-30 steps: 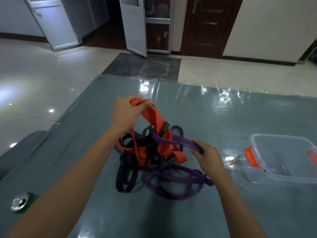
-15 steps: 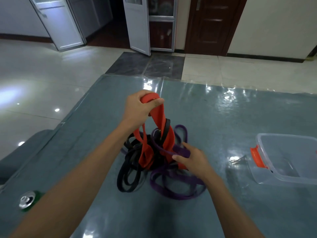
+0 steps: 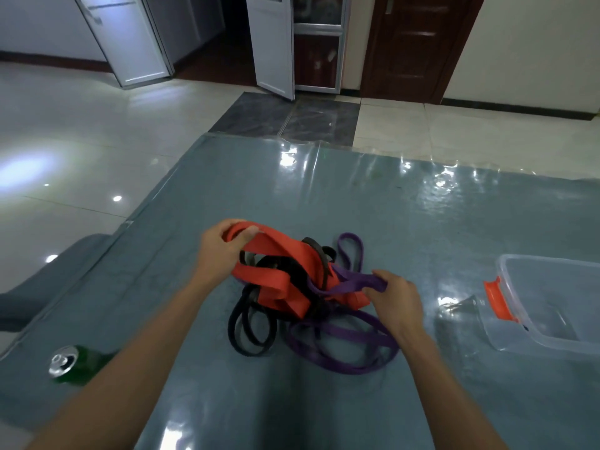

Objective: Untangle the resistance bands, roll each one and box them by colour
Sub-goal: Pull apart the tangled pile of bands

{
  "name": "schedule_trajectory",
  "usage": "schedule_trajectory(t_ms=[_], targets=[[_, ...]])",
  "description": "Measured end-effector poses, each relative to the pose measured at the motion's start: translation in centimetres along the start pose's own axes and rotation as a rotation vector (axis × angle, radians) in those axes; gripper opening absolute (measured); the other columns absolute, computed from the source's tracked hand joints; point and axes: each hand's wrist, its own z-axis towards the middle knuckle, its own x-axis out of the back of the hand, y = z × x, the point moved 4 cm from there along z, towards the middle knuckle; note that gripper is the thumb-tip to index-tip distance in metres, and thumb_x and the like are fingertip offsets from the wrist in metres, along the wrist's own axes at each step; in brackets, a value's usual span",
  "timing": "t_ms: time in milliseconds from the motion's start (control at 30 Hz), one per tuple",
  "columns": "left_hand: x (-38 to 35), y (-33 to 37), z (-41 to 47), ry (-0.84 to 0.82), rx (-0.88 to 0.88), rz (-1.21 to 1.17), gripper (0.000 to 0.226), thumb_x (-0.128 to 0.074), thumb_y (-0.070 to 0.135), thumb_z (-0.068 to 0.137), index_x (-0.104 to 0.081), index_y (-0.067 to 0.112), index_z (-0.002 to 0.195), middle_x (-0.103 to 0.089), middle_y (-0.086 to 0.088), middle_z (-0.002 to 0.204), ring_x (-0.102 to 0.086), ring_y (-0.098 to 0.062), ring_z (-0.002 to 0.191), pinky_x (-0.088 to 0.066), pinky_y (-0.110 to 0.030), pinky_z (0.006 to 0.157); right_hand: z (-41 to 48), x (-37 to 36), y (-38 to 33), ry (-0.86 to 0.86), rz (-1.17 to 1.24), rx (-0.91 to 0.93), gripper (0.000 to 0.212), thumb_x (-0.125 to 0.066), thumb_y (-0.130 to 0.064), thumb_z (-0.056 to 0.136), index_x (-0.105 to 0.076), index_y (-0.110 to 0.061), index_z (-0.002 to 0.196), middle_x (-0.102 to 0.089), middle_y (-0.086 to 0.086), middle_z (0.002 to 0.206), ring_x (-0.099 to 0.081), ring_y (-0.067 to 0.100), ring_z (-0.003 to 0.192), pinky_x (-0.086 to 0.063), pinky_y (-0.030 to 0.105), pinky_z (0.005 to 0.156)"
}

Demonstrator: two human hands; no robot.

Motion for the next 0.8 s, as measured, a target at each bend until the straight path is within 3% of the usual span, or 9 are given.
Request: schedule_trajectory(t_ms=[100, 133, 233, 300, 400, 567, 667, 733, 800], targets=[[0.8, -4.2, -1.6, -0.073, 0.099, 0.165, 0.007, -0.068, 0.022, 0.096, -0.075, 0.02, 0.096, -0.074, 0.002, 0.089, -0.068, -0.015, 0.087, -0.047, -0.015, 0.076, 0.0, 0.2, -0.6, 0.037, 0.042, 0.056, 0.027, -0.076, -0.016, 0.077, -0.07, -0.026, 0.1, -0.073, -0.004, 0.08, -0.062, 0.011, 0.069, -0.047, 0.028, 0.063], [0.9, -5.5, -2.1, -0.135, 0.139, 0.241, 0.012, -0.065, 0.02, 0.098, -0.075, 0.016, 0.103, -0.075, -0.003, 0.095, -0.069, -0.02, 0.094, -0.047, -0.016, 0.078, -0.1, 0.2, -0.8, 0.017, 0.05, 0.073, 0.03, -0.075, -0.015, 0.077, -0.069, -0.032, 0.101, -0.071, -0.008, 0.077, -0.057, 0.003, 0.065, -0.045, 0.023, 0.06], [0.1, -8.0, -3.2, -0.415, 0.276, 0.408, 0.033, -0.066, 0.008, 0.095, -0.067, 0.008, 0.128, -0.068, -0.01, 0.125, -0.064, -0.028, 0.118, -0.045, -0.024, 0.097, -0.2, -0.3, -1.1, -0.066, 0.069, 0.113, 0.031, -0.07, -0.014, 0.08, -0.069, -0.038, 0.098, -0.068, -0.016, 0.074, -0.061, 0.002, 0.069, -0.039, 0.009, 0.056], [-1.1, -7.5, -3.3, -0.505, 0.188, 0.538, 0.051, -0.069, 0.008, 0.089, -0.06, 0.01, 0.139, -0.059, -0.012, 0.141, -0.056, -0.027, 0.129, -0.038, -0.029, 0.11, -0.4, -0.6, -1.2, -0.081, 0.087, 0.112, 0.036, -0.073, -0.016, 0.082, -0.071, -0.037, 0.113, -0.073, -0.014, 0.092, -0.067, 0.006, 0.083, -0.041, 0.009, 0.066], [-4.3, -5.3, -3.4, -0.568, -0.001, 0.594, 0.078, -0.07, 0.033, 0.079, -0.044, 0.02, 0.152, -0.048, -0.007, 0.153, -0.041, -0.024, 0.142, -0.031, -0.037, 0.119, -0.6, -1.0, -1.5, -0.065, 0.096, 0.109, 0.044, -0.076, -0.02, 0.084, -0.068, -0.03, 0.126, -0.074, -0.007, 0.112, -0.068, 0.012, 0.098, -0.046, 0.019, 0.083], [-9.5, -4.7, -3.2, -0.694, -0.122, 0.764, 0.102, -0.069, 0.056, 0.074, -0.021, 0.026, 0.159, -0.033, -0.002, 0.163, -0.035, -0.025, 0.147, -0.025, -0.049, 0.121, -0.9, -1.1, -1.1, -0.07, 0.098, 0.11, 0.045, -0.076, -0.019, 0.083, -0.069, -0.033, 0.125, -0.075, -0.006, 0.112, -0.069, 0.014, 0.1, -0.048, 0.021, 0.083], [-11.2, -5.4, -3.4, -0.83, -0.145, 0.82, 0.109, -0.074, 0.051, 0.074, -0.009, 0.033, 0.161, -0.019, 0.004, 0.168, -0.029, -0.022, 0.15, -0.024, -0.05, 0.123, -1.4, -1.0, -0.4, -0.114, 0.064, 0.129, 0.046, -0.076, -0.019, 0.082, -0.068, -0.036, 0.124, -0.075, -0.01, 0.11, -0.069, 0.012, 0.098, -0.047, 0.018, 0.081], [-11.7, -5.3, -4.0, -0.906, -0.145, 0.774, 0.113, -0.075, 0.043, 0.074, -0.002, 0.04, 0.16, -0.011, 0.01, 0.169, -0.03, -0.019, 0.15, -0.033, -0.046, 0.118, -1.6, -0.9, 0.3, -0.151, 0.046, 0.121, 0.05, -0.076, -0.021, 0.082, -0.066, -0.036, 0.128, -0.074, -0.01, 0.113, -0.068, 0.012, 0.102, -0.049, 0.021, 0.084], [-12.2, -5.0, -4.9, -0.913, -0.195, 0.763, 0.114, -0.071, 0.042, 0.075, 0.006, 0.044, 0.158, -0.028, 0.006, 0.164, -0.045, -0.024, 0.135, -0.043, -0.044, 0.107, -1.7, -1.0, 1.0, -0.18, 0.037, 0.12, 0.054, -0.078, -0.022, 0.08, -0.065, -0.034, 0.131, -0.073, -0.009, 0.116, -0.068, 0.015, 0.105, -0.053, 0.028, 0.088]])
